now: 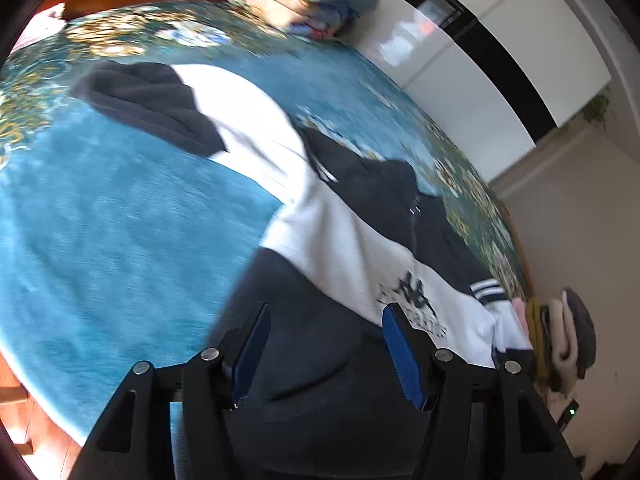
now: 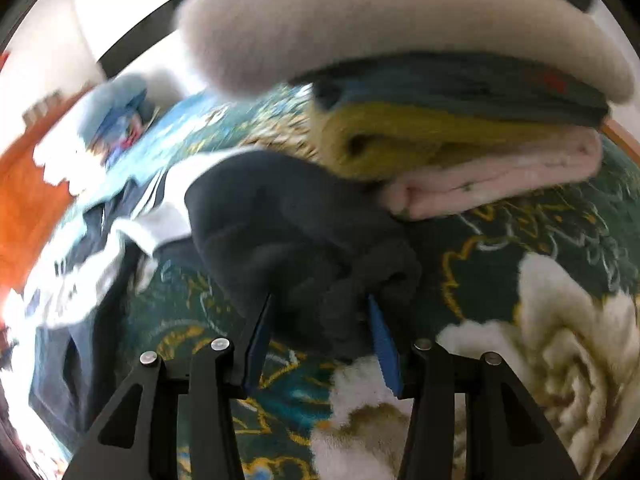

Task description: Fold clothes

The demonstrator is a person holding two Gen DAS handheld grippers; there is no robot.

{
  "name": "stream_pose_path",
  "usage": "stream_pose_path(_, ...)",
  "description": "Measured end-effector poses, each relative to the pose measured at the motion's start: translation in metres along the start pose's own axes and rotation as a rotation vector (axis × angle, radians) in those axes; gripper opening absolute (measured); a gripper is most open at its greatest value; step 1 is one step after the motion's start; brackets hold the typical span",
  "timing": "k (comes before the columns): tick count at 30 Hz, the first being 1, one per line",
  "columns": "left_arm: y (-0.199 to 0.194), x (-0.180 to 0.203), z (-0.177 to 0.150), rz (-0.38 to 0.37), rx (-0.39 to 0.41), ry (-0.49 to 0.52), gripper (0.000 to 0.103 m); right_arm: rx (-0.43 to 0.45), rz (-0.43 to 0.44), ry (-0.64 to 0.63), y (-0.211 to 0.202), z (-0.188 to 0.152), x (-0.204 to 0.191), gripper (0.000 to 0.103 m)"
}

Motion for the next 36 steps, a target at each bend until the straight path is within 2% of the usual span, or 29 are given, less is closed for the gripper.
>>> stream_pose_path(2, 0.004, 0.009, -0.003, -0.005, -0.009, 0.018, 0.062, -0.024, -0.043, -0.057, 0.002, -0.001, -0.002, 0.038)
stream_pose_path(3, 0.006, 0.012, -0.005, -0.008, -0.013, 0.025, 0.062, -0.027, -0.055, -0.057, 0.0, 0.0, -0.001, 0.027)
stream_pose_path(4, 0.006, 0.014, -0.006, -0.015, -0.016, 0.027, 0.062, -0.026, -0.041, -0.026, -0.004, 0.0, 0.007, 0.025)
stream_pose_path(6, 0.004, 0.017, -0.01, -0.024, -0.016, 0.028, 0.062, 0.017, 0.035, 0.086, -0.019, 0.004, 0.02, 0.023)
stream_pose_path(9, 0.001, 0.014, -0.012, -0.032, -0.011, 0.02, 0.062, 0.179, 0.12, 0.223, -0.061, 0.02, 0.033, 0.022)
stream_pose_path(12, 0.002, 0.008, -0.013, -0.051, -0.016, 0.002, 0.062, 0.183, 0.139, 0.324, -0.069, 0.024, 0.043, 0.022)
stream_pose_path(15, 0.002, 0.003, -0.014, -0.067, -0.015, -0.001, 0.062, 0.139, 0.15, 0.314, -0.071, 0.026, 0.02, 0.022)
stream_pose_path(17, 0.002, 0.001, -0.012, -0.084, -0.009, -0.009, 0.062, 0.158, 0.166, 0.283, -0.085, 0.043, -0.012, 0.022)
stream_pose_path(21, -0.001, -0.001, 0.002, -0.135, 0.017, -0.006, 0.063, 0.209, 0.077, 0.129, -0.111, 0.101, -0.085, 0.021)
stream_pose_path(23, -0.003, -0.002, 0.01, -0.157, 0.028, -0.005, 0.065, 0.221, 0.067, 0.004, -0.113, 0.138, -0.139, 0.016)
stream_pose_path(24, -0.004, -0.004, 0.013, -0.166, 0.033, -0.006, 0.066, 0.22, 0.061, -0.051, -0.111, 0.151, -0.164, 0.009)
stream_pose_path(26, -0.007, -0.01, 0.02, -0.179, 0.045, -0.012, 0.066, 0.214, 0.053, -0.159, -0.105, 0.178, -0.216, 0.006)
stream_pose_path(29, -0.009, -0.027, 0.024, -0.185, 0.052, -0.037, 0.067, 0.146, 0.105, -0.287, -0.064, 0.19, -0.304, 0.004)
stream_pose_path(31, -0.01, -0.039, 0.024, -0.183, 0.05, -0.057, 0.068, 0.094, 0.121, -0.358, -0.033, 0.183, -0.346, 0.004)
stream_pose_path(35, -0.007, -0.068, 0.019, -0.152, 0.043, -0.098, 0.068, 0.027, 0.15, -0.407, 0.001, 0.15, -0.365, 0.004)
stream_pose_path(36, -0.006, -0.075, 0.019, -0.145, 0.044, -0.112, 0.068, 0.02, 0.132, -0.426, 0.003, 0.145, -0.356, 0.004)
Point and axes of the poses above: each gripper's, at about its wrist camera, not at the fingertips, and y roughly the way its jaws point, x to its right, z to its top, the point moved 3 cm from there along y, roughly the way its jaws point, and after that the axes turned 7 degrees about z, right-handed, at the moved point
